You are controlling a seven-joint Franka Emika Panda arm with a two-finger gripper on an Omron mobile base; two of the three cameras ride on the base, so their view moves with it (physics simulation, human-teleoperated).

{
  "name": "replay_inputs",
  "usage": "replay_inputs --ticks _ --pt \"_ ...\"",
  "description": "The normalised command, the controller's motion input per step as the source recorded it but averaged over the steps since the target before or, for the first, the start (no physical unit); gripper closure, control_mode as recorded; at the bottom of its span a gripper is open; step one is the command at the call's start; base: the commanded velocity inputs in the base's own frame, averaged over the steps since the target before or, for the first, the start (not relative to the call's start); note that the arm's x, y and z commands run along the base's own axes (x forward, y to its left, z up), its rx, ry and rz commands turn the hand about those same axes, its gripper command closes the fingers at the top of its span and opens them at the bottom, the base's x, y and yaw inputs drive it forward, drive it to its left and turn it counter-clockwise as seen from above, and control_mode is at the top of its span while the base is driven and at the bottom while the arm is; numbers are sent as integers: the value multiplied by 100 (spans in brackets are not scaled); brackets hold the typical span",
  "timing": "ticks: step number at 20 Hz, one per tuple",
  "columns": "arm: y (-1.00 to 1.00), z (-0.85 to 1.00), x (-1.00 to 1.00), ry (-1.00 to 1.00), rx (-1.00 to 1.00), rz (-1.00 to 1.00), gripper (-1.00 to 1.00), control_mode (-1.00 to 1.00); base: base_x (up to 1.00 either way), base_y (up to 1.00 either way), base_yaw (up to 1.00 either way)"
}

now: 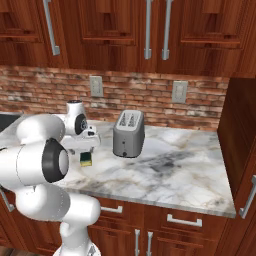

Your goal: Pick up the sponge from the counter and clean the cutting board by briefly scrubbing or pressing down on the cutting board. Once finished, release the sponge.

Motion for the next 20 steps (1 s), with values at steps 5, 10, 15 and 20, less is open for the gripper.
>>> replay_inputs --ticks 5,10,15,20 --pt "6 -45 7 0 -4 0 -100 -100 0 0 0" --pt "1 -29 9 -1 -2 0 -100 -100 0 0 0" --pt "0 -11 17 -3 0 0 -100 -100 0 0 0" --pt "0 -8 21 0 0 0 -100 -100 0 0 0"
